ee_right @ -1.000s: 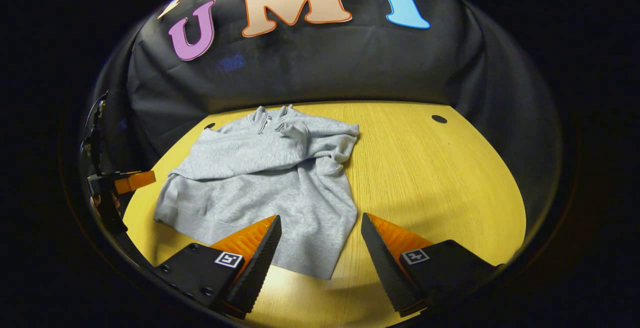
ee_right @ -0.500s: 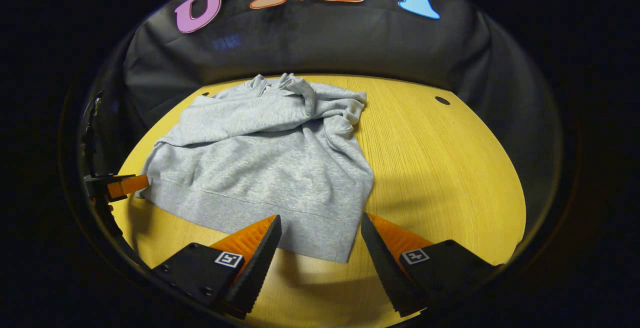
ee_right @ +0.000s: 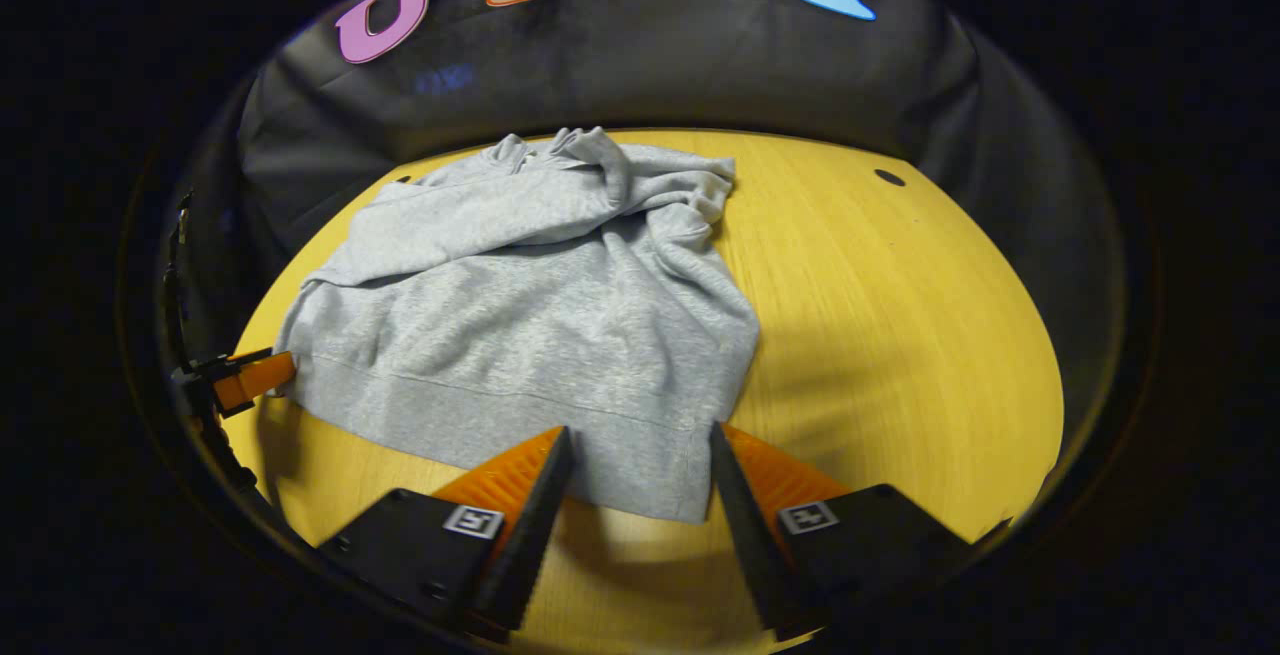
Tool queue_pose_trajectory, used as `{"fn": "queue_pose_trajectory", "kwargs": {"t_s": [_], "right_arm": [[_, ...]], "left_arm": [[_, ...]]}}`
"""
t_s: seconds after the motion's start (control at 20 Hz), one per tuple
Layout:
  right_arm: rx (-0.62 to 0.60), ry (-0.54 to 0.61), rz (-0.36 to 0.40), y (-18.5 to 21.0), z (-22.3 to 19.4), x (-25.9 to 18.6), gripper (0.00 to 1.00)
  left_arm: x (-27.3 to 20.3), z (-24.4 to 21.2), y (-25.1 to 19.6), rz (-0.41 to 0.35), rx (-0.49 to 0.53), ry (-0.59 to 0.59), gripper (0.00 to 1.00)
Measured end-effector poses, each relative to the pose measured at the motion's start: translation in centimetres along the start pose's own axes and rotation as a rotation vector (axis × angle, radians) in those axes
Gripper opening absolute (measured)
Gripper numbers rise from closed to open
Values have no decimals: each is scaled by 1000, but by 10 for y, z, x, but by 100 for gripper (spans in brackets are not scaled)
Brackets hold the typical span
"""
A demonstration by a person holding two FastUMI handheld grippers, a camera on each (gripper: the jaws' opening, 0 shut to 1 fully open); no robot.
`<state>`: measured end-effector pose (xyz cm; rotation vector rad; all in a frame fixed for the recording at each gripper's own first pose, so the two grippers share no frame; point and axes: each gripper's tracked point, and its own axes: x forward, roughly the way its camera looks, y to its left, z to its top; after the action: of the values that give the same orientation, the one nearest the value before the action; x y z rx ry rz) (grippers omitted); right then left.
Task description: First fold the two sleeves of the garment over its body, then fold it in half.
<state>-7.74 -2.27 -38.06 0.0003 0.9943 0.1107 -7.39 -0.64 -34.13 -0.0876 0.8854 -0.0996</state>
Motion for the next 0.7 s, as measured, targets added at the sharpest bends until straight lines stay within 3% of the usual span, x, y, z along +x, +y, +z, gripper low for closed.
{"fn": "queue_pose_trajectory", "kwargs": {"t_s": [0.15,0.2,0.25,0.35,0.4,0.45,0.7], "right_arm": [[0,23,18,9,-1,2,36],[-6,30,34,11,2,3,31],[-5,42,36,10,1,1,25],[-17,74,30,12,0,2,11],[-11,66,23,10,3,4,11],[-17,71,25,12,3,3,4],[27,96,60,12,-1,-2,4]], "left_arm": [[2,3,-7,-34,5,0,37],[3,5,-13,-62,2,-2,35],[4,5,-15,-68,-10,-6,17],[6,6,-16,-76,-26,-7,5],[5,6,-16,-75,-30,1,2],[6,6,-16,-72,-33,8,0],[0,2,-16,-73,-42,52,0]]}}
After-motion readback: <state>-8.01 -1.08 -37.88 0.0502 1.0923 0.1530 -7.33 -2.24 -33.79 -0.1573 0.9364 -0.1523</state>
